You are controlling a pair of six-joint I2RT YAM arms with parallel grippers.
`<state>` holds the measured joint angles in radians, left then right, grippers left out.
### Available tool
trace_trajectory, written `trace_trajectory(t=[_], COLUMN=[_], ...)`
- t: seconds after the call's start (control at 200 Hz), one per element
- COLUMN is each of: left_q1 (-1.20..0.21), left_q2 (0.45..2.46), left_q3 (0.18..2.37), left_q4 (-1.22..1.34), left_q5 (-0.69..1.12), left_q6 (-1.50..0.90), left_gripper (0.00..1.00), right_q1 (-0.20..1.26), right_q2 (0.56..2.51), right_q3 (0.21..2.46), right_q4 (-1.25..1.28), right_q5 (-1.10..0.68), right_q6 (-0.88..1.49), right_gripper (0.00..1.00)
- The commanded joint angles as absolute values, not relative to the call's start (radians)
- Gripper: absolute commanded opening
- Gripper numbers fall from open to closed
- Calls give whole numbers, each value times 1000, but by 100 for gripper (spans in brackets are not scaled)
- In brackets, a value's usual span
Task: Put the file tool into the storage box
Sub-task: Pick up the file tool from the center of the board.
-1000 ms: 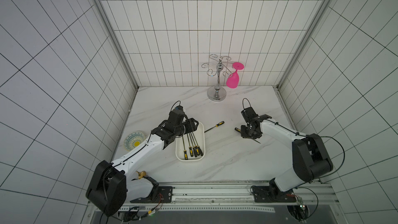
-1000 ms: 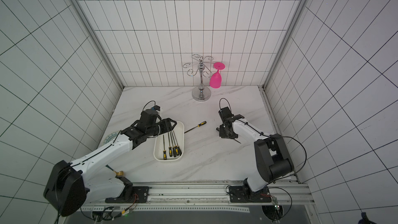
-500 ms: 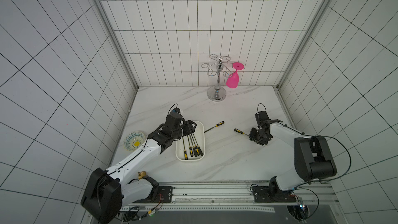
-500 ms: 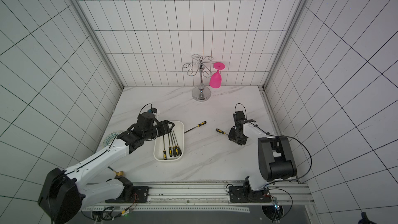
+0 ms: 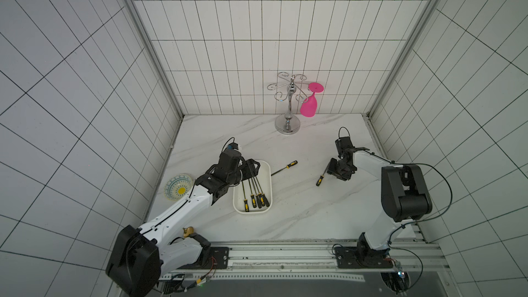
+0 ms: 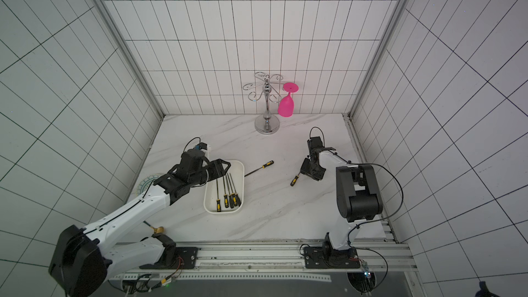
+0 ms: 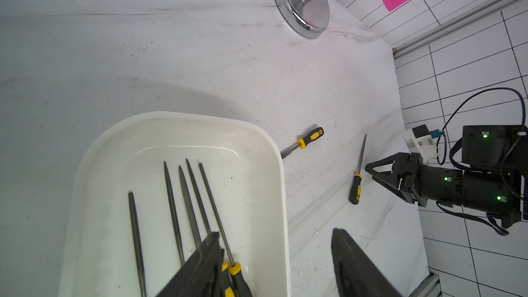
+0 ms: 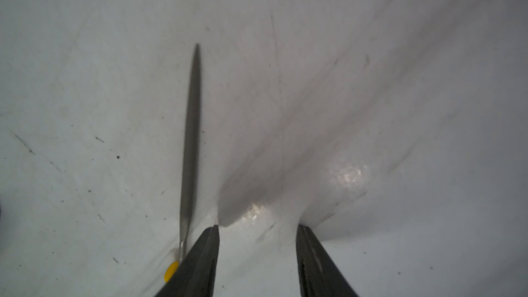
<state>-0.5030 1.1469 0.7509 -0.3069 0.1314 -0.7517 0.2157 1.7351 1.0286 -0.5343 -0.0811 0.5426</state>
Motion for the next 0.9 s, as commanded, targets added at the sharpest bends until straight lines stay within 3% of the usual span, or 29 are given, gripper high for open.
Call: trace_trajectory(t=[0.0,0.175,0.405,0.895], left_q1=[-507,-508,-509,-511], left_q2=[1154,1183,1225,1201], left_q3=[756,768,780,761], left_q4=[-306,-295,-264,-267], left_q5=[123,133,151,147], left_q6=[-740,-738,-753,-762], left_gripper=[63,63,63,63], right_q1=[213,255,346,360], right_q2=[1751,1622,1557,1611], right_q3=[1004,934,893,1038], right_q4=[-518,-461,-486,-580], right_q5=[-135,-212,-215,13], right_q6=[538,543,487,326], right_gripper=[49,56,57,58])
